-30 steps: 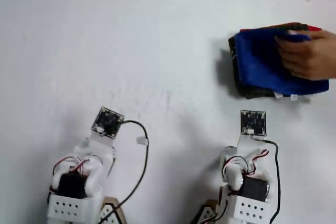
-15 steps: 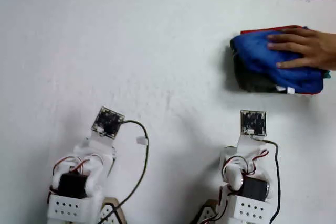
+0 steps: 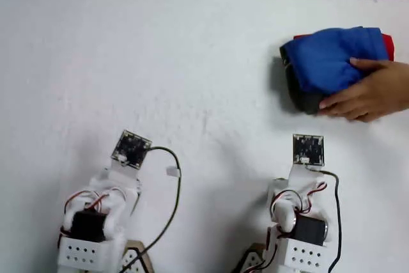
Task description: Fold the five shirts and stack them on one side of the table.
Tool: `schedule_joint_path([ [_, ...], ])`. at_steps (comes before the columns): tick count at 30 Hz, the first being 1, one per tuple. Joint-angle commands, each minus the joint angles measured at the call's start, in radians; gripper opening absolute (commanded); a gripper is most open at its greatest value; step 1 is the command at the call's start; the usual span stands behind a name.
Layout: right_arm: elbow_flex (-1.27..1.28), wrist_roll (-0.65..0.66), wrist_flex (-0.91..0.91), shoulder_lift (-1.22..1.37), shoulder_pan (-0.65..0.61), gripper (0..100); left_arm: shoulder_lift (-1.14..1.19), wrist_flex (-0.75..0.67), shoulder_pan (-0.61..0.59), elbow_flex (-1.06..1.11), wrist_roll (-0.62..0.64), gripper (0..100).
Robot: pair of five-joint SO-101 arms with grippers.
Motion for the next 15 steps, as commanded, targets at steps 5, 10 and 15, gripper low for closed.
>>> schedule_joint_path([
  [5,0.011,-0.006,0.007,-0.013,-0.001,1.8,-0.018,0.005,0.005,0.019,0.011,4],
  [10,0.011,-0.006,0.007,-0.013,-0.001,1.8,-0.018,0.005,0.005,0.019,0.011,4],
  [15,0.011,-0.006,0.007,-0.013,-0.001,1.8,-0.018,0.005,0.005,0.019,0.011,4],
])
